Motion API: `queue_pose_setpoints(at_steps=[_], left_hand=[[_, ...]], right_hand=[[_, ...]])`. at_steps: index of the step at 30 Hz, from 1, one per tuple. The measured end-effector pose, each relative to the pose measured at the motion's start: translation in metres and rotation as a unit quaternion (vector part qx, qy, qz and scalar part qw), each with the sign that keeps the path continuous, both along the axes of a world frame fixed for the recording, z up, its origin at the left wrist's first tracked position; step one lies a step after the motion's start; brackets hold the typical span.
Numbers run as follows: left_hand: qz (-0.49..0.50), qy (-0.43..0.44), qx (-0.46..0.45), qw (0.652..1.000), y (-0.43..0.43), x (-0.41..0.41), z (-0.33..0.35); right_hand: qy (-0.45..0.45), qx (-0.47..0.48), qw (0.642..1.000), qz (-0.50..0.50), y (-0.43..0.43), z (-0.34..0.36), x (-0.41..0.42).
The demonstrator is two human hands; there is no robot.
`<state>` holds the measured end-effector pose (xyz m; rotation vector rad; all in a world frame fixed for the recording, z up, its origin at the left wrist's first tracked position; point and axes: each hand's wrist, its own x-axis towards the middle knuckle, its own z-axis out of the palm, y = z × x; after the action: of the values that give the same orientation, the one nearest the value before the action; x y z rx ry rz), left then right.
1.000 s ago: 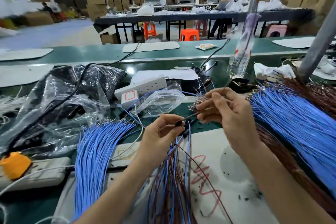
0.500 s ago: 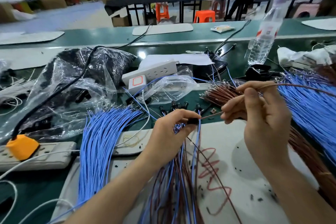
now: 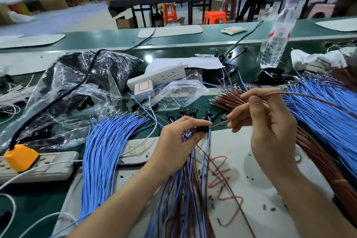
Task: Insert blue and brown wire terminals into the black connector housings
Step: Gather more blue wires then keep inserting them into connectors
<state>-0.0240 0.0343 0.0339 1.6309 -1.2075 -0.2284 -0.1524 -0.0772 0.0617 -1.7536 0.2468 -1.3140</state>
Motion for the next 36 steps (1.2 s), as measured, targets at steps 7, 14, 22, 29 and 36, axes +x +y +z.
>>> queue_pose_setpoints(at_steps=[7, 14, 22, 29, 36], left_hand=[[-0.008, 0.003, 0.004, 1.0, 0.001, -0.001, 0.001], [-0.017, 0.0, -0.01, 1.0, -0.001, -0.001, -0.001], [-0.033, 0.106, -0.038, 0.993, -0.002, 0.001, -0.003], [-0.006, 0.269, -0.076, 0.96, 0.0, 0.006, 0.002], [0.04, 0.606, -0.229, 0.761, -0.001, 0.034, 0.006]], right_hand=[[0.021, -0.003, 1.0, 0.01, 0.001, -0.005, 0.005], [0.074, 0.068, 0.992, 0.07, 0.007, -0.014, 0.01], [0.175, 0.219, 0.943, 0.178, 0.003, -0.019, 0.012], [0.218, 0.225, 0.929, 0.199, 0.009, -0.024, 0.016], [0.371, 0.234, 0.807, 0.394, 0.001, -0.018, 0.004]])
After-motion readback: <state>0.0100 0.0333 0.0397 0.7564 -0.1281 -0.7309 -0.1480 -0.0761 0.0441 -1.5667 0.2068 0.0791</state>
